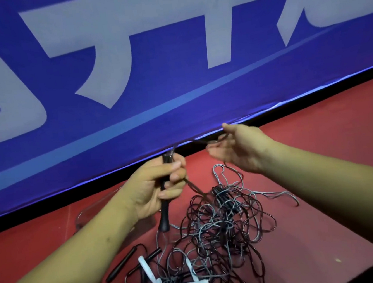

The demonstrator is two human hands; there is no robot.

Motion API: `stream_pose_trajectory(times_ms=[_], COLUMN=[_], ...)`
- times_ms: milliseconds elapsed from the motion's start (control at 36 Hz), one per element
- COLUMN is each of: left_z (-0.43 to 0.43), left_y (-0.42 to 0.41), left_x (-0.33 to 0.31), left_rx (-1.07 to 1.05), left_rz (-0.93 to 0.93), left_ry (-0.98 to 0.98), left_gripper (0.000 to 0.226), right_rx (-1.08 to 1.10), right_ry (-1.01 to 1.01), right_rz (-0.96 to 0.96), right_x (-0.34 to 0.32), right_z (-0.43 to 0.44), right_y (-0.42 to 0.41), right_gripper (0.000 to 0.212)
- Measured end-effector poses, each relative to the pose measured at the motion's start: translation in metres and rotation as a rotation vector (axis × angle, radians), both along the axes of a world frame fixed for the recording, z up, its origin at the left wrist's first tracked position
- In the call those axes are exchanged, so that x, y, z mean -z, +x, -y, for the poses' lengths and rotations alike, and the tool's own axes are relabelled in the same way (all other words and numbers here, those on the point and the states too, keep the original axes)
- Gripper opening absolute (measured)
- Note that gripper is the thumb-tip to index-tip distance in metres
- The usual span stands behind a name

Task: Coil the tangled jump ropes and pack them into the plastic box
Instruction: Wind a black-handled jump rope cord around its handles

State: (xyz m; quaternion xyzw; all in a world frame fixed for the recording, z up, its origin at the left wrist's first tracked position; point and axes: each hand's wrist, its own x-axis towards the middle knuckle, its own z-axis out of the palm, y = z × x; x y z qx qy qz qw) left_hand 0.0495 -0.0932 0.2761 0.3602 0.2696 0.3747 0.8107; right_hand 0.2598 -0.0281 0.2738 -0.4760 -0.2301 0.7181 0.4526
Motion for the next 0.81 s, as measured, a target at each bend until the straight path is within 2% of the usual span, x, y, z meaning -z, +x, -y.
stream_pose_trajectory(times_ms=[56,111,194,250,333,417,528,611,639,694,750,806], left_z=[-0.004,-0.008,-0.012,-0.015,-0.020,-0.020,-0.008,0.005,0.009,0.014,0.016,0.016], left_y=[0.004,0.006,0.001,-0.005,-0.013,-0.015,-0.008,0.004,0.009,0.015,0.019,0.021], left_x=[-0.007,-0.014,-0.021,-0.020,-0.014,-0.008,-0.001,0.000,0.000,0.000,0.000,-0.001], left_rx=[-0.158,-0.302,-0.424,-0.478,-0.557,-0.574,-0.373,-0.146,-0.080,0.030,0.097,0.114], left_rz=[0.018,0.024,0.012,-0.022,-0.087,-0.245,-0.376,-0.452,-0.444,-0.438,-0.478,-0.505], left_ry=[0.024,0.021,0.003,-0.013,-0.016,0.013,-0.114,-0.115,-0.109,-0.082,-0.033,-0.003], left_gripper=[0.015,0.006,0.007,0.009,0.010,0.025,0.040,0.043,0.043,0.041,0.039,0.036], right_rx=[-0.291,-0.569,-0.891,-0.957,-0.881,-0.638,-0.257,-0.068,-0.024,0.014,-0.044,-0.157], right_ry=[-0.046,-0.027,0.099,0.197,0.270,0.190,0.028,-0.045,-0.034,0.057,0.186,0.303], right_rz=[0.135,0.145,0.103,0.082,0.065,-0.018,-0.245,-0.261,-0.190,0.106,0.464,0.688], right_x=[0.008,0.010,0.007,0.006,0.002,-0.004,-0.009,-0.007,-0.004,0.001,0.002,0.001], right_z=[0.010,0.022,0.037,0.043,0.047,0.043,0.032,0.029,0.028,0.028,0.031,0.034], right_y=[-0.003,-0.008,-0.018,-0.025,-0.031,-0.038,-0.043,-0.046,-0.048,-0.049,-0.046,-0.042], right_gripper=[0.051,0.063,0.056,0.040,0.022,0.026,0.034,0.035,0.035,0.033,0.031,0.028])
